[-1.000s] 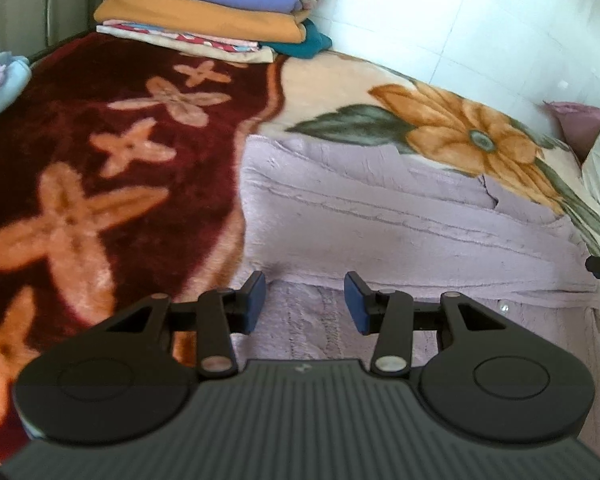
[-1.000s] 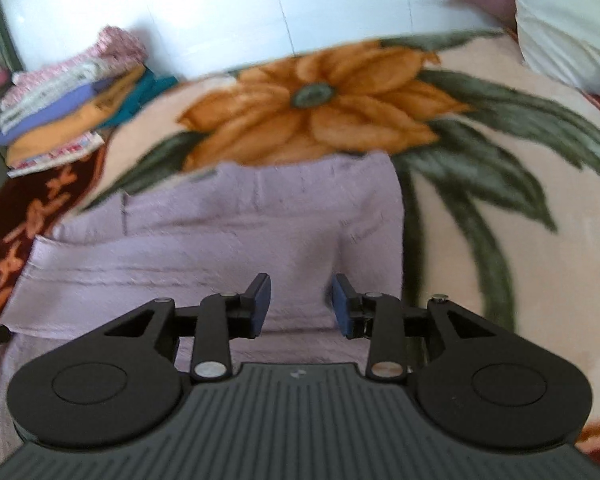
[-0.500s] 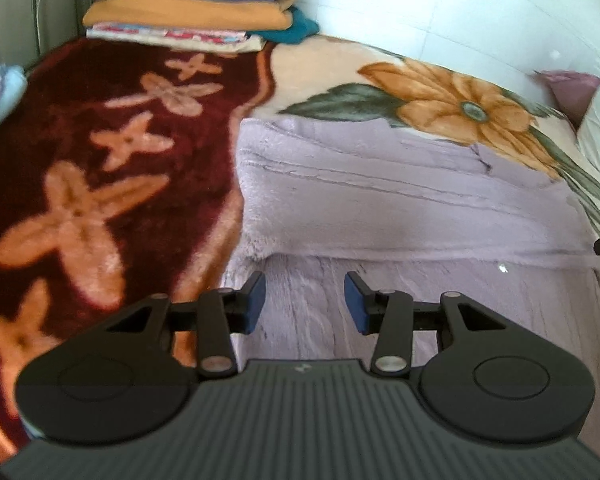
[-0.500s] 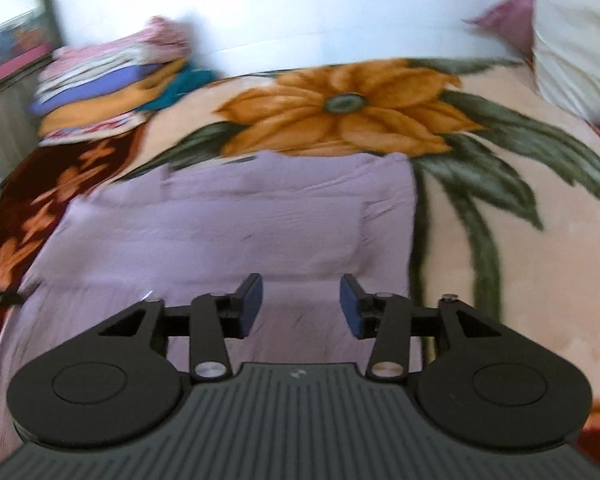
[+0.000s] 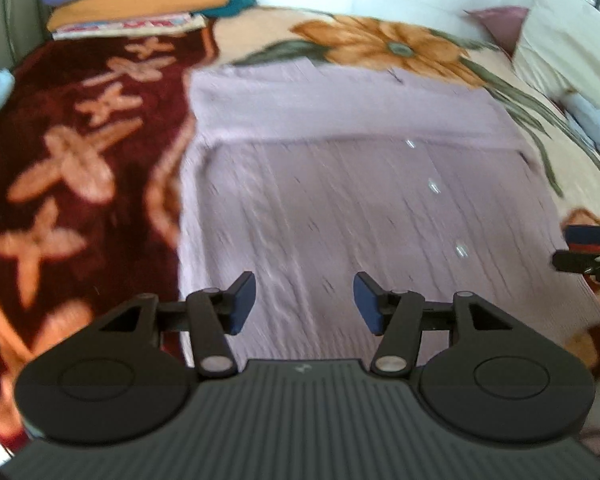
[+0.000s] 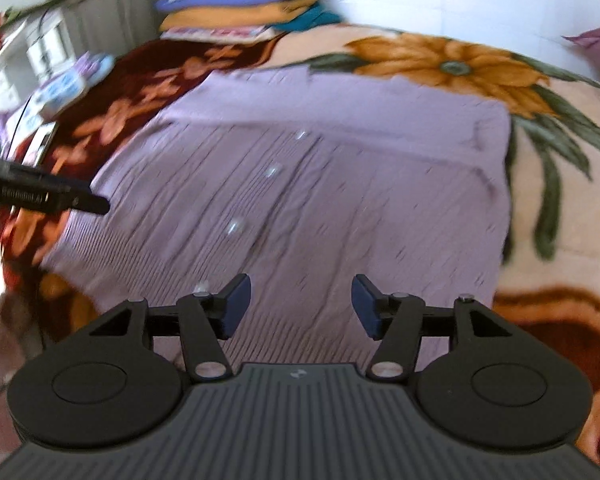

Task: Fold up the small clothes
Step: 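Open the right gripper and withdraw both grippers from the cardigan, then move both grippers to the cardigan hem and close on it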

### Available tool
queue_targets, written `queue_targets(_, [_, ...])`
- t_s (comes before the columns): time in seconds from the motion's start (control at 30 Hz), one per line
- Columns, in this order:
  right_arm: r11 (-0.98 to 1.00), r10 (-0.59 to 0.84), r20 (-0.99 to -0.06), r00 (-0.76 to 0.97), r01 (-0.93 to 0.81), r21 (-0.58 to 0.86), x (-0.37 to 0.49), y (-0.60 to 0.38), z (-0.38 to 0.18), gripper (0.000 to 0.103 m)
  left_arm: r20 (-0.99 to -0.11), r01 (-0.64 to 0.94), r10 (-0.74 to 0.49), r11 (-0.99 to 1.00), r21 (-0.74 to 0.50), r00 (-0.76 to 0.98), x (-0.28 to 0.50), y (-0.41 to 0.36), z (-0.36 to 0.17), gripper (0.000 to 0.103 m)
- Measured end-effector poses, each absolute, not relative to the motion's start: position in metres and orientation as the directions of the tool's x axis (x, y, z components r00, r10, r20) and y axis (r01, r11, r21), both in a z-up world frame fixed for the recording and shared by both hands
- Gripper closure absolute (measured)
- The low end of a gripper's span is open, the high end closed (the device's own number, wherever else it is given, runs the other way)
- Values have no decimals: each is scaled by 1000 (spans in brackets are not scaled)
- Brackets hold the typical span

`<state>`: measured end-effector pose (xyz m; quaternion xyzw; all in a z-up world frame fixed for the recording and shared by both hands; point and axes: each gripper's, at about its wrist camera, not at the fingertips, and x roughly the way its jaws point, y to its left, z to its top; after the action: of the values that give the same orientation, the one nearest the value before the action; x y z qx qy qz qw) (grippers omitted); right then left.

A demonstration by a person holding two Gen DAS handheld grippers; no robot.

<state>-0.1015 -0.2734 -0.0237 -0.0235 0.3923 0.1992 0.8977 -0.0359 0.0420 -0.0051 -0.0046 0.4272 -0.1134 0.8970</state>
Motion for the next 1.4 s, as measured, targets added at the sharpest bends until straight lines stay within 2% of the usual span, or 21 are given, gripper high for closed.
queue_targets(0.1, [905, 349, -736, 580, -412, 104, -115, -267, -31, 39, -779, 210, -213, 972, -106, 590, -49, 39, -9, 46])
queue_targets(0.17, [892, 359, -751, 554, -441, 101, -124, -263, -35, 39, -787, 212, -207, 972, -99, 582, -57, 37, -12, 41])
queue_targets(0.43, [848, 310, -811, 497, -529, 0, -142, -244, -54, 39, -805, 244, -225, 964, -103, 548, -76, 30, -20, 41])
queue_targets(0.5, [846, 295, -808, 510, -532, -27, -141, -240, -59, 33, -809, 256, -222, 962, -93, 545, -78, 26, -20, 41])
queue_targets(0.6, [859, 272, -797, 539, -509, -52, -137, -236, -60, 30, -812, 284, -240, 954, -96, 532, -83, 21, -20, 41])
queue_targets(0.93, [898, 202, -749, 631, -425, -116, -119, -225, -69, 29, -842, 403, -250, 914, -43, 478, -93, -3, -32, 41])
queue_targets(1.07, [922, 190, -726, 661, -373, -99, -112, -228, -66, 29, -851, 435, -228, 901, 0, 473, -92, -12, -43, 41])
queue_targets(1.1, [926, 191, -724, 663, -367, -91, -111, -230, -65, 29, -849, 434, -214, 901, 20, 483, -91, -13, -45, 39])
queue_targets(1.17, [928, 192, -719, 668, -362, -88, -110, -231, -64, 29, -839, 422, -189, 905, 52, 509, -88, -15, -47, 30])
queue_targets(1.3, [928, 188, -731, 656, -363, -88, -113, -234, -65, 29, -816, 384, -125, 915, 125, 564, -80, -17, -50, 30])
queue_targets(1.4, [925, 157, -766, 623, -364, -106, -118, -235, -72, 29, -803, 371, -118, 919, 135, 585, -78, -15, -50, 30])
